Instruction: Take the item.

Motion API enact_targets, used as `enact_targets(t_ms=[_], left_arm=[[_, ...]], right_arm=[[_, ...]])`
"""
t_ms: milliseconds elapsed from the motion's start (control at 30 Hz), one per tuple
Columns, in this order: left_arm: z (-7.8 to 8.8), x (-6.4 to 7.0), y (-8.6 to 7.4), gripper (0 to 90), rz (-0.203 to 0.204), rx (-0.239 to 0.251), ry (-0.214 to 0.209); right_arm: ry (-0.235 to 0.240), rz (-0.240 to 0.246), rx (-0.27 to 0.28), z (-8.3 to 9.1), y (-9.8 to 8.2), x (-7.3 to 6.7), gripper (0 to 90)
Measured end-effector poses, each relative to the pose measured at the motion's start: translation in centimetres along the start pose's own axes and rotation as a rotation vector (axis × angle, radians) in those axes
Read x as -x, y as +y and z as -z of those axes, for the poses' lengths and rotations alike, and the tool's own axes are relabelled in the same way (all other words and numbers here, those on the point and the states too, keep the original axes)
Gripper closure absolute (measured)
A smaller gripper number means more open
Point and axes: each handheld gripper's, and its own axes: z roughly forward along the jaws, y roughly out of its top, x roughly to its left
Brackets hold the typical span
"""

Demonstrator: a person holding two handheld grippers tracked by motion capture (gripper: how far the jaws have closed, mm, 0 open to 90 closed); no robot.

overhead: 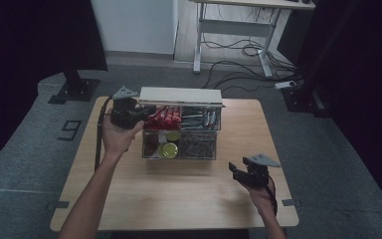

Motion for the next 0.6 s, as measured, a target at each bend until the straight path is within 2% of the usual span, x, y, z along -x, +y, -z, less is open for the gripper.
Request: enact_targets(t_ms=[367, 600], left_arm=[[-0.2, 0.2, 0.0, 90.0, -0.002, -0.001, -0.002], [-0.1, 0.2, -0.1, 90.0, 0.004, 0.007, -0.002]], right_arm=[[0.029, 0.017, 0.059, 0.4, 2.9, -0.9, 38.0], [0.059, 0.046, 0.094, 1.2, 5.7, -2.0, 38.7]])
